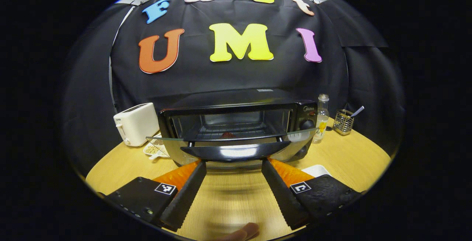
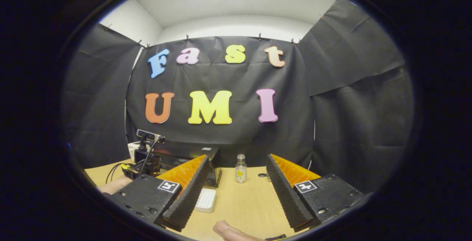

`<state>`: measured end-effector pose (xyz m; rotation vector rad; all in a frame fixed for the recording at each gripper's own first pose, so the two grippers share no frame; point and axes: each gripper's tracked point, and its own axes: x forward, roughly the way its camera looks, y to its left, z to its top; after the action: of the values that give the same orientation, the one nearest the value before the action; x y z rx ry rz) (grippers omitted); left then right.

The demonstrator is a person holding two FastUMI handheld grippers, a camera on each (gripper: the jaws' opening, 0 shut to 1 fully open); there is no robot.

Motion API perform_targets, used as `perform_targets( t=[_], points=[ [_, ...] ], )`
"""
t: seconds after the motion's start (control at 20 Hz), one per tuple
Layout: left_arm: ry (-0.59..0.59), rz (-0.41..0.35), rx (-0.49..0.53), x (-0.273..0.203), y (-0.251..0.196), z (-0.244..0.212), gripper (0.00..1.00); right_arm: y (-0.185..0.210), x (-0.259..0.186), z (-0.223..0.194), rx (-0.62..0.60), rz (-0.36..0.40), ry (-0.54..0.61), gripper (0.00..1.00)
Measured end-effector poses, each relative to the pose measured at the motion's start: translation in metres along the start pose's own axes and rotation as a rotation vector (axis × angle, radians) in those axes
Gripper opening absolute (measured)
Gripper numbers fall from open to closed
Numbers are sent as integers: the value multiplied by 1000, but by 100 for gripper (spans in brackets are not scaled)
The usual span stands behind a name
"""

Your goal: Open the electric oven with the left hand, put the food in, and close the electric oven.

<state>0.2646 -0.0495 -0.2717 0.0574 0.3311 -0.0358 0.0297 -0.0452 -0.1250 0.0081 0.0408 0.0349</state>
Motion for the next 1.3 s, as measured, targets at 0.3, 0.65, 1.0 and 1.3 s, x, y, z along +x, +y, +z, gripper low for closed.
perform_targets(
  t=[0.3,0.65,1.0,1.3],
  points=[
    [-41,29,-21,-21,9,44,96,-2,-24,6,12,1,3,96],
    [-153,2,-60,-122,8,85,96,5,-41,7,49,16,18,98],
    [-247,16,-89,-226,20,112,96,4,-43,15,62,-22,27,98],
    [-291,77,-76,-297,25,111,96,14,-44,18,91,-34,29,98]
  ],
)
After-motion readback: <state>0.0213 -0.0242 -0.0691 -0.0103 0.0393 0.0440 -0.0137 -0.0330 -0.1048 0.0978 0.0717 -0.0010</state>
